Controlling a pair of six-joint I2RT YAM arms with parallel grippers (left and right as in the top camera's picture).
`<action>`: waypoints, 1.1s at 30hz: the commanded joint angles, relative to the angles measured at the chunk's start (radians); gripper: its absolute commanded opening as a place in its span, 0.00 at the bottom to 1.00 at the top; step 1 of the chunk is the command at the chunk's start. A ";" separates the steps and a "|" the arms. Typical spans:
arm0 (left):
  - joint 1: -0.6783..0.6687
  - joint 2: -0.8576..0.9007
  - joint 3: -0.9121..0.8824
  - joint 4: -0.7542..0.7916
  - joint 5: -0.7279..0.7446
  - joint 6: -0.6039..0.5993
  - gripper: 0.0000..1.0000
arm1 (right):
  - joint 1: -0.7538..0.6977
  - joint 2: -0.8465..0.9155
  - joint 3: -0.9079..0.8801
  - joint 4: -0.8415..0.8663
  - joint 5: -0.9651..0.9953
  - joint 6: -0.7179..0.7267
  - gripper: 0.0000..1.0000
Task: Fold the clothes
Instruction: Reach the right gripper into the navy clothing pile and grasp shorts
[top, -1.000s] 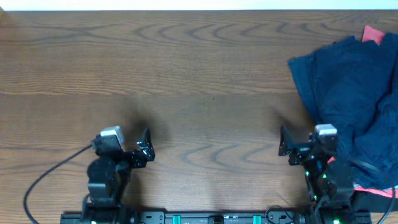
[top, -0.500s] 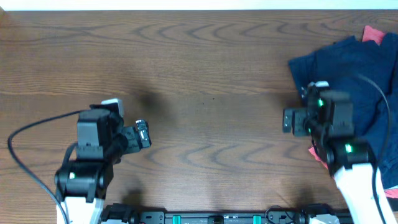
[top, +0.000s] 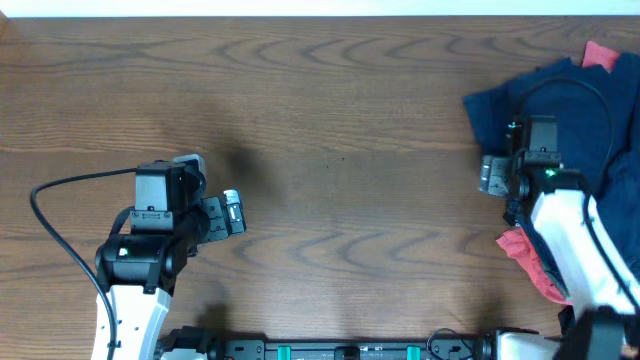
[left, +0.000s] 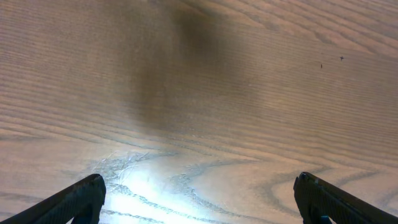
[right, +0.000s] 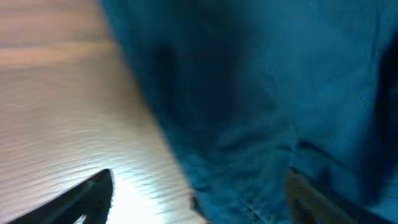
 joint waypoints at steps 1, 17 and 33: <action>0.004 0.003 0.018 -0.003 -0.001 0.008 0.98 | -0.038 0.069 0.018 0.009 0.059 0.053 0.77; 0.004 0.004 0.018 -0.003 -0.001 0.008 0.98 | -0.072 0.201 0.018 0.085 0.067 0.102 0.22; 0.004 0.003 0.018 0.000 -0.001 0.008 0.98 | -0.037 0.019 0.304 -0.054 -0.515 -0.063 0.01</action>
